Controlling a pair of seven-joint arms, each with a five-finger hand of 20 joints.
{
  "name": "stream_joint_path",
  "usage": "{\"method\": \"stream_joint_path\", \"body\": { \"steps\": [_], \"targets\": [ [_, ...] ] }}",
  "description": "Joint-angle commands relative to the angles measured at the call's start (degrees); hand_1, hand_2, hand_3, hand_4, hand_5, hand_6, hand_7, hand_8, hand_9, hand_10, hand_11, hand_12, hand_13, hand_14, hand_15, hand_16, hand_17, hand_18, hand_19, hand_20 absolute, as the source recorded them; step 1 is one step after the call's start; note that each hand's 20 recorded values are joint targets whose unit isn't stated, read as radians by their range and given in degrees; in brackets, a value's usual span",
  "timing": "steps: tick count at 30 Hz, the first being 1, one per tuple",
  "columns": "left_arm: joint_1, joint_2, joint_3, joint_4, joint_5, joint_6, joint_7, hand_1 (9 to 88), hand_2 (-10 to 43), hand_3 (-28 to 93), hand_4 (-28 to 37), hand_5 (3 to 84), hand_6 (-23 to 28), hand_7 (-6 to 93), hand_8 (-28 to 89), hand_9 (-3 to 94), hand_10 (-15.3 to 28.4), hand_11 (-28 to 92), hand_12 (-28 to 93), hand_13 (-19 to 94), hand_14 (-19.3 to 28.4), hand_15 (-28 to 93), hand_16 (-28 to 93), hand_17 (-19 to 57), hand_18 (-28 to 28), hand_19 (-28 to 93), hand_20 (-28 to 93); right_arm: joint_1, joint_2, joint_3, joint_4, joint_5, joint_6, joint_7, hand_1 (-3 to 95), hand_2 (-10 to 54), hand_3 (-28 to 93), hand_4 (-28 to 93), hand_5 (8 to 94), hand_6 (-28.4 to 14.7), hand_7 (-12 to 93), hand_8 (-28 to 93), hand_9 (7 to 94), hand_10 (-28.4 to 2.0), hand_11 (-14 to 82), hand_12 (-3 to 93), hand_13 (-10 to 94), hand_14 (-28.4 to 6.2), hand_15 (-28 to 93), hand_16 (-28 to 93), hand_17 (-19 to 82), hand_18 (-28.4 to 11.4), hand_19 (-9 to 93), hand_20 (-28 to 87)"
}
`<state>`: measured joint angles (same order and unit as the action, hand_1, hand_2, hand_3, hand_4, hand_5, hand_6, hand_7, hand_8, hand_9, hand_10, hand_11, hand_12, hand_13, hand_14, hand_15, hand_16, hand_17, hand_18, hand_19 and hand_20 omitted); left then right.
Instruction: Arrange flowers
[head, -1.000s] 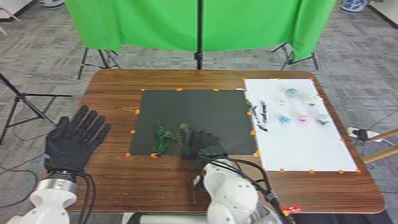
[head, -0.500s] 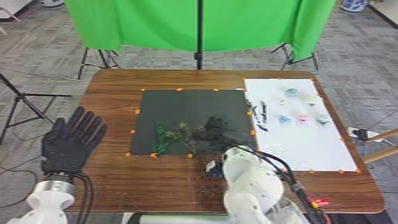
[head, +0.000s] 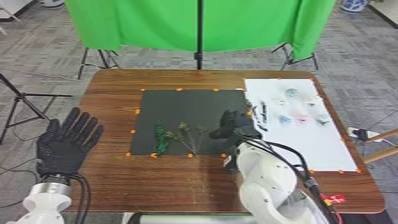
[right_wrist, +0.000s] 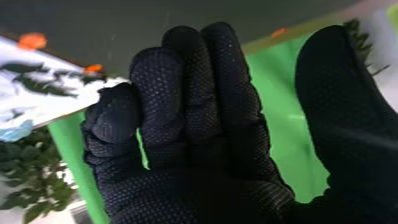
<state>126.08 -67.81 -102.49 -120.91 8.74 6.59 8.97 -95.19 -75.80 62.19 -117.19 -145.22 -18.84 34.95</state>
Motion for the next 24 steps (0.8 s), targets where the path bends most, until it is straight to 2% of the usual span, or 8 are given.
{"method": "stream_joint_path", "body": {
  "steps": [1,5,8,12,14,22,23,24],
  "targets": [
    [0.88,-0.83,0.56,-0.05,-0.23,0.61,0.40,29.2,18.0,71,-26.8,44.4,7.4,11.2,-8,38.6,14.3,16,13,31,15.2,42,-3,-3.9,15.0,35,20,1.05,1.07,4.95,3.19,0.22,14.75,3.12,35.8,-9.5,73,-23,66.3,-7.1,27,-8,67.7,-20.5,28.8,25.0,58,-17.9,61,29,32,-27.2,87,36],
    [1.33,-0.99,0.59,-0.21,-0.29,0.83,0.66,29.2,18.0,71,-26.7,44.5,7.4,11.2,-8,38.6,14.3,16,13,31,15.2,42,-3,-4.0,15.1,35,20,3.35,1.66,8.63,5.73,-1.71,16.63,6.02,35.9,-9.5,74,-23,62.7,-8.3,26,-8,65.8,-21.0,28.1,24.0,58,-18.0,61,28,33,-26.8,89,36],
    [1.61,-1.14,0.47,-0.39,-0.73,1.18,1.22,29.2,18.1,71,-26.7,44.5,7.3,11.3,-8,38.6,14.3,16,13,31,15.1,42,-3,-3.9,15.1,35,20,6.50,1.93,10.56,8.90,0.76,12.59,7.20,35.5,-9.5,75,-24,60.4,-9.3,24,-7,62.4,-22.1,26.9,23.1,55,-18.7,61,28,33,-27.0,90,36],
    [1.52,-1.24,0.30,-0.35,-2.54,1.48,1.74,29.2,18.1,71,-26.7,44.5,7.4,11.5,-8,38.7,14.3,17,13,31,15.1,42,-3,-3.7,15.1,35,20,10.90,2.55,10.33,14.79,1.61,9.15,8.28,34.2,-9.5,74,-25,57.0,-11.2,20,-7,58.6,-23.4,24.2,21.7,52,-19.6,62,27,32,-27.4,91,36],
    [1.71,-1.27,0.20,-0.53,-1.76,1.47,1.50,29.1,18.1,71,-26.7,44.5,7.4,11.5,-8,38.7,14.3,17,13,31,15.1,42,-3,-3.6,15.0,34,20,11.52,3.48,9.45,16.02,2.11,8.14,7.87,34.1,-9.5,74,-26,57.5,-12.2,16,-7,58.5,-23.6,21.8,20.1,52,-19.8,62,26,32,-27.5,91,36],
    [1.67,-1.23,0.34,-0.43,-1.95,1.55,1.31,29.2,18.1,71,-26.8,44.7,7.5,11.5,-8,38.8,14.3,17,13,31,15.1,42,-3,-3.6,15.0,34,20,13.61,4.50,5.58,18.75,-0.72,3.26,5.54,33.4,-9.5,72,-28,60.7,-14.1,11,-7,57.1,-24.7,16.4,18.1,49,-21.3,63,25,31,-27.9,91,38],
    [1.79,-1.21,0.41,-0.61,-2.32,1.64,1.23,29.2,18.1,71,-26.8,44.7,7.5,11.6,-8,38.8,14.3,17,13,31,15.1,42,-3,-3.6,15.0,34,20,13.97,4.65,4.72,19.29,-0.87,1.80,5.61,33.4,-9.5,72,-28,60.9,-14.1,10,-7,57.4,-24.6,16.5,18.1,49,-21.5,63,25,31,-27.9,91,39],
    [1.96,-0.90,0.57,-0.86,-3.55,1.60,1.41,29.2,18.1,71,-26.8,44.9,7.5,11.6,-8,38.8,14.3,17,13,31,15.1,42,-3,-3.6,15.0,34,20,14.23,4.67,3.90,19.93,-2.11,0.48,5.41,33.4,-9.5,71,-28,61.0,-14.0,11,-7,57.7,-24.5,16.5,18.2,49,-21.5,64,25,31,-28.0,92,39]
  ]
}}
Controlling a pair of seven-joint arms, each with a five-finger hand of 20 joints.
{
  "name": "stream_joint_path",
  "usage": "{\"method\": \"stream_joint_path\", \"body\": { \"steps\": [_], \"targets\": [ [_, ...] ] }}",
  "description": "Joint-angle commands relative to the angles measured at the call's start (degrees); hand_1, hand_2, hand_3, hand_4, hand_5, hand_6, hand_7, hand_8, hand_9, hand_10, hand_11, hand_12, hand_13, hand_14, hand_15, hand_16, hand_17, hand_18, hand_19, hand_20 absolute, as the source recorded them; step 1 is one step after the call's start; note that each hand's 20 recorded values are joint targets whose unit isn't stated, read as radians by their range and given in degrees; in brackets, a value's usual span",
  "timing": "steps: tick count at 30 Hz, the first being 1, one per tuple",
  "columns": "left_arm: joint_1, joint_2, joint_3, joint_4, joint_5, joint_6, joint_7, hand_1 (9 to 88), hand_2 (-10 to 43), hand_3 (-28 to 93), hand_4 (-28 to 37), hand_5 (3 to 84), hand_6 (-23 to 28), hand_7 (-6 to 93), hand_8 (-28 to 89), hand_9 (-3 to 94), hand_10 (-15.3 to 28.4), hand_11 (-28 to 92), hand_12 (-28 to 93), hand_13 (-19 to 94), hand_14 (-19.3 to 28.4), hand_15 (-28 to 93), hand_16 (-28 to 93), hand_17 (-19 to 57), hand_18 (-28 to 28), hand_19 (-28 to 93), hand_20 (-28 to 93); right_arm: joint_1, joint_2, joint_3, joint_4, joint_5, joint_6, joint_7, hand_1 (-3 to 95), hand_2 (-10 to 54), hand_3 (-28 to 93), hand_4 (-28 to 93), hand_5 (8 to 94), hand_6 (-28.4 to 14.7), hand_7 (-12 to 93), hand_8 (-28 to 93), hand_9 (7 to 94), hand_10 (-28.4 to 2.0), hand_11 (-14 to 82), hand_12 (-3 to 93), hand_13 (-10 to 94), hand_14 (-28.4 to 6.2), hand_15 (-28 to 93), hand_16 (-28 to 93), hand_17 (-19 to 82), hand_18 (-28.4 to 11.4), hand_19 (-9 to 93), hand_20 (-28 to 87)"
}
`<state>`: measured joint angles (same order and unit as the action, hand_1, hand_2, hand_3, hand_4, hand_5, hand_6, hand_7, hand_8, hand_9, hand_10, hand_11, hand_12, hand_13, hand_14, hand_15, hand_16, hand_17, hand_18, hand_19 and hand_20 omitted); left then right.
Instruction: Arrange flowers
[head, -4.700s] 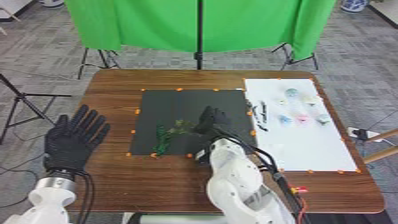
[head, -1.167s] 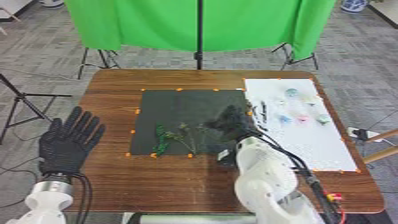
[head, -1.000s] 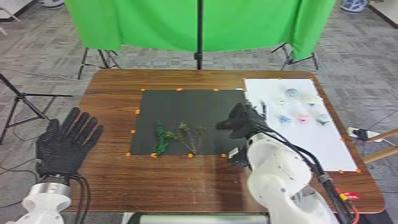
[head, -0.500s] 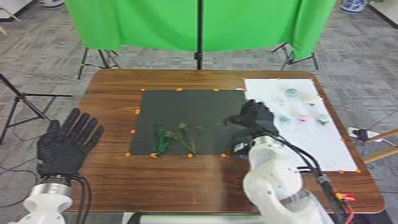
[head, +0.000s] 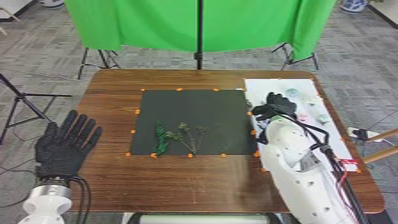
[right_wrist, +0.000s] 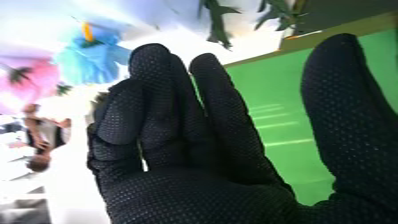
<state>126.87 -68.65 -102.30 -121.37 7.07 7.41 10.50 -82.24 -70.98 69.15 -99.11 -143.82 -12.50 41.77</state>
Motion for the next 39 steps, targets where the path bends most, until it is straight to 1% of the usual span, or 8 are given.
{"method": "stream_joint_path", "body": {
  "steps": [1,3,9,11,13,18,29,39],
  "targets": [
    [1.03,-0.04,0.36,-0.32,-2.53,0.02,-0.44,29.2,18.1,71,-26.8,45.1,7.5,11.8,-8,38.9,14.3,17,13,31,15.1,42,-3,-3.6,15.0,34,20,1.68,-0.29,-3.73,2.68,-4.40,-7.01,-1.82,33.9,-9.5,70,-28,61.6,-13.7,11,-7,58.7,-24.2,16.8,18.3,50,-21.3,65,26,32,-28.0,92,41],
    [0.86,0.00,0.55,-0.39,-1.16,0.22,-0.50,29.3,18.2,71,-26.9,45.2,7.5,12.1,-8,39.2,14.4,17,13,32,15.1,42,-3,-3.6,15.0,34,20,1.66,-0.32,-4.78,3.89,-6.52,-6.57,-2.36,36.0,-9.5,66,-28,64.6,-12.3,11,-7,62.3,-23.2,17.7,18.7,52,-20.8,66,28,34,-27.9,93,45],
    [0.35,0.36,0.51,-0.17,-1.66,0.47,-0.84,29.2,18.3,71,-26.8,45.4,7.6,12.2,-8,39.4,14.3,17,14,32,15.1,42,-3,-3.6,15.0,34,20,0.24,-1.10,-5.56,5.82,-8.10,-3.56,-1.90,46.1,-9.5,69,-28,68.7,-7.5,24,-6,69.3,-19.7,20.6,19.8,57,-18.0,66,33,37,-26.9,93,47],
    [0.40,0.10,0.33,-0.16,-1.46,0.49,-1.16,29.2,18.3,71,-26.9,45.5,7.7,12.2,-8,39.5,14.4,17,13,32,15.1,42,-3,-3.6,15.0,34,20,-0.33,-0.97,-6.11,6.74,-9.47,-1.83,-2.17,50.7,-9.5,68,-28,68.3,-6.2,27,6,71.0,-18.3,21.8,20.4,60,-16.9,66,34,38,-26.5,93,47],
    [0.28,0.40,0.69,-0.22,-1.92,1.43,-0.48,29.2,18.3,71,-26.9,45.5,7.7,12.2,-8,39.4,14.3,17,13,32,15.1,42,-3,-3.6,15.0,34,20,-1.01,-1.16,-6.15,7.87,-11.34,-0.48,-2.67,61.1,-9.5,58,-28,68.2,-4.3,32,16,73.2,-16.4,20.9,24.6,62,-15.0,63,40,39,-26.5,93,46],
    [0.68,0.23,0.48,-0.26,-1.82,0.81,-0.47,30.0,18.3,71,-26.9,45.6,7.6,12.5,-8,39.7,14.2,18,14,32,15.0,43,-3,-3.6,15.1,34,20,-2.65,-0.77,-6.25,8.95,-14.92,3.30,-5.00,68.7,-9.5,65,-28,72.3,-0.2,45,18,85.8,-9.3,11.0,42.4,72,-6.9,54,52,41,-25.0,93,44],
    [1.64,-0.32,0.18,-0.43,-1.69,0.54,0.00,30.1,17.6,71,-26.7,45.5,7.6,12.8,-9,40.0,14.3,18,14,32,14.9,46,-2,-3.7,15.2,35,21,-3.09,3.23,-6.94,1.57,-12.18,15.87,-5.51,69.3,-9.5,70,-28,79.0,-0.1,42,21,90.9,-9.5,10.3,46.4,78,-6.0,49,55,44,-24.7,92,43],
    [1.77,-0.22,-0.10,-0.55,-1.69,0.71,0.10,30.0,17.4,71,-26.8,45.4,7.6,12.6,-9,40.1,14.3,19,14,32,14.9,46,-2,-3.8,15.3,35,21,-4.85,6.07,-11.27,-9.27,-8.75,11.72,-10.07,69.0,-9.5,71,-28,79.4,-0.2,40,22,91.0,-9.7,10.0,47.3,78,-6.2,47,57,44,-25.1,91,43]
  ]
}}
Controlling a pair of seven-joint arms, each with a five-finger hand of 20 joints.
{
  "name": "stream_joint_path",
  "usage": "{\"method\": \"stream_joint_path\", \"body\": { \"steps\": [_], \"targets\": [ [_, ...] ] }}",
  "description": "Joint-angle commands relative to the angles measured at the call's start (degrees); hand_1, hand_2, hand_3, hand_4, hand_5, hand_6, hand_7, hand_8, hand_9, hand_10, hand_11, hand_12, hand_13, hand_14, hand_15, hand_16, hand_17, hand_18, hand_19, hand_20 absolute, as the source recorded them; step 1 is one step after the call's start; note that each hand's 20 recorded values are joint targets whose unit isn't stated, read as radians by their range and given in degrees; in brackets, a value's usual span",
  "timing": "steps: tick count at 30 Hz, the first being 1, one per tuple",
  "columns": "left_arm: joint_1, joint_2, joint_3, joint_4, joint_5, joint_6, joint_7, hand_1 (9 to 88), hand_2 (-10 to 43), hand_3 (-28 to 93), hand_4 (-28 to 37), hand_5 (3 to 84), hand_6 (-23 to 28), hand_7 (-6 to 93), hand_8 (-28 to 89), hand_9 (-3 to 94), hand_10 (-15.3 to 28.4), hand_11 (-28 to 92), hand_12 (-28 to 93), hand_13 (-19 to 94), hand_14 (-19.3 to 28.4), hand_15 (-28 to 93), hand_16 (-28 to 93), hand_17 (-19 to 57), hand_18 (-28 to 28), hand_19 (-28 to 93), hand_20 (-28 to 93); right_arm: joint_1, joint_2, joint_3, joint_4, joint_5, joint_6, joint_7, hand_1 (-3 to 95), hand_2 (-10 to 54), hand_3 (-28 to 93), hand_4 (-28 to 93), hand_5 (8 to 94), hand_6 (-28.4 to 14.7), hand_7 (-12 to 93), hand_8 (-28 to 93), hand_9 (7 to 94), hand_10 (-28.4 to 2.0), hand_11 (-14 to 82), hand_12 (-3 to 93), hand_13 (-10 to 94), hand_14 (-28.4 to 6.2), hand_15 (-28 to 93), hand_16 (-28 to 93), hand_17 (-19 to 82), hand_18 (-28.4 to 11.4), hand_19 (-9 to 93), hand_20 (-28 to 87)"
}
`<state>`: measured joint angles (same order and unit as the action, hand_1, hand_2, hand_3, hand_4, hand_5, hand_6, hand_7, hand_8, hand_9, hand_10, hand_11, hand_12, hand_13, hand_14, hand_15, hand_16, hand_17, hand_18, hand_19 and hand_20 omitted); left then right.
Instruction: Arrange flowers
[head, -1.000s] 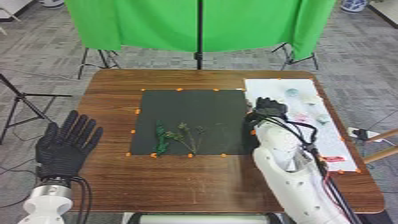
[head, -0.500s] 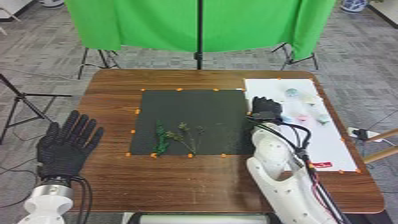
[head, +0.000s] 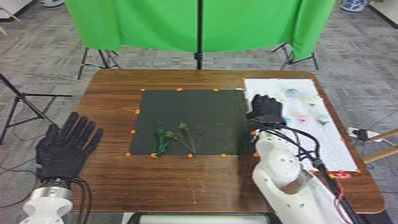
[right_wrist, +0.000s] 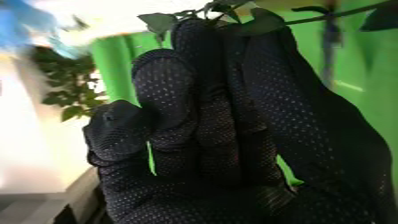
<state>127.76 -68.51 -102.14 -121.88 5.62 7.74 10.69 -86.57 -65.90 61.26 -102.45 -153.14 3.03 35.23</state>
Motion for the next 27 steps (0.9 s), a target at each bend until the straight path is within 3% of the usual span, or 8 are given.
{"method": "stream_joint_path", "body": {
  "steps": [1,12,14,20,27],
  "targets": [
    [0.99,-0.33,-0.28,-0.17,-0.22,0.54,-0.01,30.0,17.4,71,-26.8,45.4,7.5,12.7,-9,40.1,14.3,19,14,32,14.9,46,-2,-3.8,15.3,35,21,-0.73,1.07,-4.03,-6.24,0.54,-4.16,-4.37,68.9,-9.5,71,-28,79.3,-0.2,40,22,91.0,-9.7,10.0,47.4,78,-6.3,47,57,44,-25.1,91,44],
    [0.70,-0.17,-0.78,-0.08,0.05,0.71,0.72,29.9,17.7,71,-27.0,45.4,7.5,12.8,-9,40.0,14.3,19,14,32,15.0,46,-2,-3.7,15.2,35,21,0.82,2.47,-9.02,-3.99,-1.51,-7.95,-8.48,68.9,-9.5,71,-28,77.9,-0.4,41,23,89.9,-9.7,10.6,47.7,77,-6.7,49,57,43,-25.0,91,44],
    [0.85,0.07,-0.67,-0.03,-0.55,0.80,0.86,29.9,17.7,71,-27.0,45.4,7.6,12.7,-9,40.0,14.3,19,14,32,15.0,46,-2,-3.7,15.2,35,21,0.91,2.56,-9.07,-3.85,-1.76,-8.43,-8.45,68.8,-9.5,71,-28,77.5,-0.4,42,22,89.7,-9.9,10.8,47.8,76,-6.8,49,57,43,-25.2,91,44],
    [1.12,-0.73,-0.98,-0.04,-2.28,0.50,0.36,29.9,17.9,71,-27.0,45.3,7.5,12.8,-9,40.2,14.3,19,14,32,14.9,46,-2,-3.7,15.2,35,21,1.19,2.29,-9.31,-2.45,-1.65,-9.66,-8.22,68.8,-9.5,71,-28,76.8,-0.6,43,22,89.0,-10.1,11.3,47.8,75,-7.0,51,57,42,-25.2,90,45],
    [1.72,-0.70,-1.65,-0.23,-2.00,-0.01,0.52,29.9,18.4,71,-27.2,45.4,7.5,12.8,-9,40.2,14.3,19,14,32,14.9,46,-2,-3.7,15.2,35,20,0.12,2.86,-8.92,-3.70,-1.96,-11.99,-8.77,67.2,-9.5,72,-28,73.3,-0.6,47,20,87.2,-9.9,12.4,47.6,74,-7.1,52,56,42,-25.3,90,45]
  ]
}}
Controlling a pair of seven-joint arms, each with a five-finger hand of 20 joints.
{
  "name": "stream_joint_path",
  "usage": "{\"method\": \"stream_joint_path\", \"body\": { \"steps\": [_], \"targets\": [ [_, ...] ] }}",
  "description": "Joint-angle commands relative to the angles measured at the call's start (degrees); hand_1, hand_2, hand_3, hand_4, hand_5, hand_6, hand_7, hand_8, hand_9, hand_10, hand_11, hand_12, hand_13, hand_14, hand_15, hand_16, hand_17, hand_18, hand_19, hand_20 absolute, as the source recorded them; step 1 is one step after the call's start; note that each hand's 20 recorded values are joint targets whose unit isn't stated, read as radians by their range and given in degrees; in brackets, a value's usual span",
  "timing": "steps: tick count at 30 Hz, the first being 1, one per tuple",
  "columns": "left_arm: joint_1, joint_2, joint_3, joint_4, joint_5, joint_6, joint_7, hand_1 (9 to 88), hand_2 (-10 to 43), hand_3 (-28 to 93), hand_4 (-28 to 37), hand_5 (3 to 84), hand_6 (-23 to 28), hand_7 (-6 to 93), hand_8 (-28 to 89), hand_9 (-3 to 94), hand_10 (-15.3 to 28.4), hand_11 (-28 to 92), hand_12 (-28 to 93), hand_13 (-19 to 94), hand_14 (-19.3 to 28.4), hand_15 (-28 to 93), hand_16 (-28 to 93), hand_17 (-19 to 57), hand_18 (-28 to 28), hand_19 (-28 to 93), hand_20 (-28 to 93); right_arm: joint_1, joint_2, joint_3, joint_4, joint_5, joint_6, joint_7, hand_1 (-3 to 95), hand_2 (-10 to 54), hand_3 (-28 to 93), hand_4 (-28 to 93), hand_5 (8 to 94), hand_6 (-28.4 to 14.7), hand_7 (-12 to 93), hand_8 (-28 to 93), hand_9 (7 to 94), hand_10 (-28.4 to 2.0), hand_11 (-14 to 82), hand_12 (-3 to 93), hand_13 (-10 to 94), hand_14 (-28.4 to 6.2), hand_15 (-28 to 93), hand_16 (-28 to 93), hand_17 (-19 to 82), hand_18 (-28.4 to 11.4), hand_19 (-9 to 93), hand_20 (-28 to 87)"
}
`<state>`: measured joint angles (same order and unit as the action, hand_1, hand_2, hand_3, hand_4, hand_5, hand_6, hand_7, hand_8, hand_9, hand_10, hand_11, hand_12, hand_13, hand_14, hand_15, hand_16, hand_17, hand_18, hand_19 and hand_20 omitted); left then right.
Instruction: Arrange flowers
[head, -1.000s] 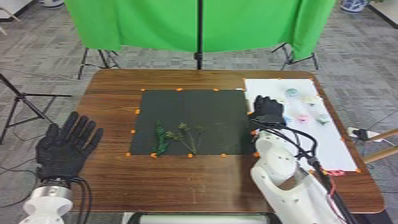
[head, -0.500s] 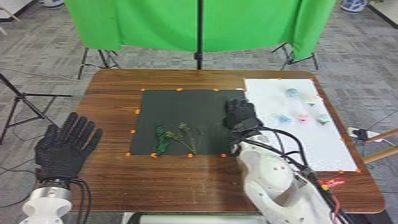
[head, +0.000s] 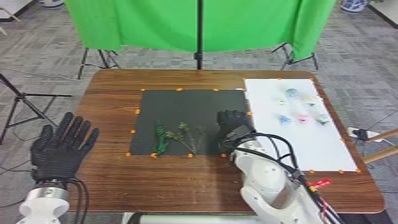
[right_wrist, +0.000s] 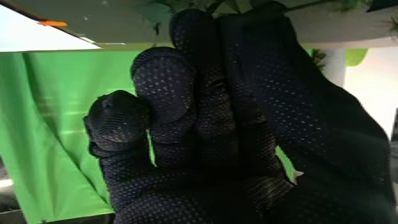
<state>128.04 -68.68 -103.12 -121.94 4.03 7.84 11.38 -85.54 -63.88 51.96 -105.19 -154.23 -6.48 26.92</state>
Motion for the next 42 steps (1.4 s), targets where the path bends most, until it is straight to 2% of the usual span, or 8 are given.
{"method": "stream_joint_path", "body": {
  "steps": [1,9,19,32,34,36,38,42],
  "targets": [
    [1.53,-0.49,-0.61,-0.23,-0.27,-0.08,-0.15,29.8,18.4,71,-27.1,45.4,7.4,12.8,-9,40.2,14.3,19,14,32,15.0,46,-2,-3.7,15.2,35,20,-1.07,0.87,0.45,-1.08,-1.24,-2.77,-0.55,66.0,-9.5,73,-28,71.9,-0.7,48,20,86.2,-10.3,12.5,47.3,73,-7.2,53,56,42,-25.5,91,45],
    [1.57,-0.52,-0.55,-0.27,-0.37,0.04,-0.36,29.9,18.5,72,-26.3,45.4,7.4,12.8,-9,40.3,14.3,19,14,32,14.9,46,-3,-3.5,15.1,35,20,-2.33,0.93,1.40,-2.82,-0.18,-3.78,0.01,58.6,-9.5,74,-28,63.8,-2.2,51,17,78.9,-13.0,13.5,44.4,67,-10.9,60,51,40,-25.8,93,44],
    [1.45,-0.51,-0.33,-0.21,-0.23,0.22,-0.81,29.8,18.4,71,-26.7,45.3,7.4,12.8,-9,40.2,14.2,19,14,32,14.9,45,-2,-3.5,15.1,35,20,-3.45,0.72,2.07,-5.88,2.03,-4.05,1.64,48.6,-9.5,77,-28,57.2,-5.3,50,13,68.7,-18.4,32.0,27.0,64,-15.0,67,38,39,-26.3,93,44],
    [1.17,-0.69,-0.13,-0.15,0.42,-0.11,-0.60,29.7,18.3,72,-26.8,45.4,7.4,12.8,-9,40.2,14.2,19,14,32,14.9,45,-2,-3.5,15.1,35,20,-1.84,0.36,8.40,-5.99,3.91,4.01,6.07,45.8,-9.5,76,-28,56.4,-6.1,52,11,67.5,-19.6,31.9,25.7,64,-15.5,66,35,39,-26.7,93,44],
    [1.04,-0.78,-0.20,-0.12,1.02,-0.66,-0.80,29.8,18.4,71,-26.9,45.3,7.4,12.8,-9,40.1,14.2,19,14,32,14.9,45,-2,-3.5,15.1,35,20,-2.23,0.37,12.28,-5.67,7.83,2.75,5.56,46.1,-9.5,77,-28,56.3,-6.7,50,10,65.1,-20.0,30.7,25.1,62,-15.3,62,32,39,-26.5,93,43],
    [0.91,-0.99,-0.22,0.14,1.86,-1.12,-0.80,29.7,18.4,71,-26.8,45.3,7.4,12.7,-9,40.1,14.2,18,14,32,14.9,45,-2,-3.5,15.0,35,20,-2.63,0.73,15.09,-4.85,7.55,2.17,6.33,46.4,-9.5,80,-28,54.0,-7.6,51,-7,57.9,-21.0,28.8,23.4,54,-17.0,63,29,38,-25.8,92,41],
    [0.84,-1.18,-0.21,0.16,1.26,-1.35,-0.62,29.7,18.4,72,-26.7,45.3,7.4,12.7,-9,40.0,14.1,18,14,32,14.9,45,-2,-3.4,15.0,34,20,-3.09,1.45,17.48,-4.06,7.33,2.17,6.38,46.4,-9.5,83,-28,49.1,-8.1,52,-18,49.2,-21.9,26.9,21.7,46,-19.1,66,25,37,-24.6,92,40],
    [1.08,-1.16,-0.16,-0.03,1.52,-1.60,-0.57,29.8,18.4,71,-26.7,45.1,7.2,12.6,-9,39.7,14.1,18,14,32,14.8,45,-2,-3.3,14.9,34,20,-4.24,2.38,21.81,-2.94,6.44,-0.10,5.78,46.8,-9.5,85,-28,46.1,-7.6,39,-15,44.3,-21.9,22.2,20.0,40,-19.9,62,19,34,-25.0,88,40]
  ]
}}
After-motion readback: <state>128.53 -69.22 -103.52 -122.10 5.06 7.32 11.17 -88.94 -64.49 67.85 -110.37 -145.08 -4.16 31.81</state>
